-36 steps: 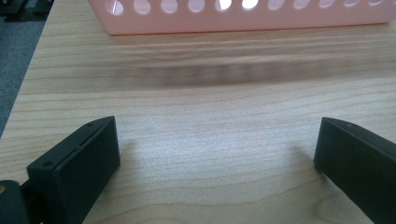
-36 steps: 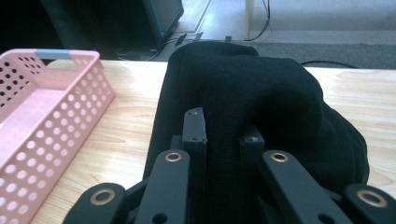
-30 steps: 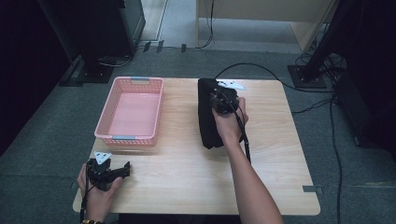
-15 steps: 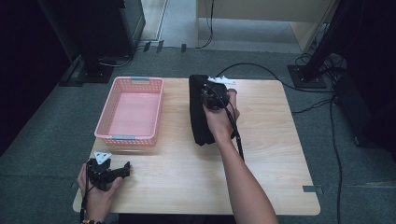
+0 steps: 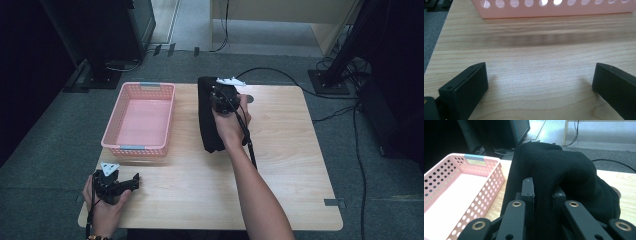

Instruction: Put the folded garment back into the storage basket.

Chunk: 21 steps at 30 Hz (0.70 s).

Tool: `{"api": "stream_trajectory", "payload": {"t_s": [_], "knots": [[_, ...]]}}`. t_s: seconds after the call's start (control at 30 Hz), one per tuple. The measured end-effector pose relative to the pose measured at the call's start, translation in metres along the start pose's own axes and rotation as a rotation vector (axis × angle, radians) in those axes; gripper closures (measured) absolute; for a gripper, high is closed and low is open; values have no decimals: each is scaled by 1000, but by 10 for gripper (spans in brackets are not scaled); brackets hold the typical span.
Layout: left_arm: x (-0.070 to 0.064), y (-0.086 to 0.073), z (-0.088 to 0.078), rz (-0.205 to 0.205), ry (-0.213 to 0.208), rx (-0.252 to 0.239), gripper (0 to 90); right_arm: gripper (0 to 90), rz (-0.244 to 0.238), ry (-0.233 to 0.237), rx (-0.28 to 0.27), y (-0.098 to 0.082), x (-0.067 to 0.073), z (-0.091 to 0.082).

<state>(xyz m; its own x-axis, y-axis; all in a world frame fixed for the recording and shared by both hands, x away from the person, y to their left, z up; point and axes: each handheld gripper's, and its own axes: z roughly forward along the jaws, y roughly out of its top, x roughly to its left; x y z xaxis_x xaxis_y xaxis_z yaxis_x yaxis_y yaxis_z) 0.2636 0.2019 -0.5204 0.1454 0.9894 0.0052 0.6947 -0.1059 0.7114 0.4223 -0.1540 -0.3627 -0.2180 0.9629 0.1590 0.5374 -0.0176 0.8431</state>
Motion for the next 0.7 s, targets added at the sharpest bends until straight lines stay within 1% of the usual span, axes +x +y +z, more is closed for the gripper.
{"api": "stream_trajectory", "payload": {"t_s": [0.23,0.7], "knots": [[0,0,0,1,-1,2,1,799,0,17,-3,5,11,1],[0,0,0,2,0,2,1,799,-24,40,-3,12,34,7]]}}
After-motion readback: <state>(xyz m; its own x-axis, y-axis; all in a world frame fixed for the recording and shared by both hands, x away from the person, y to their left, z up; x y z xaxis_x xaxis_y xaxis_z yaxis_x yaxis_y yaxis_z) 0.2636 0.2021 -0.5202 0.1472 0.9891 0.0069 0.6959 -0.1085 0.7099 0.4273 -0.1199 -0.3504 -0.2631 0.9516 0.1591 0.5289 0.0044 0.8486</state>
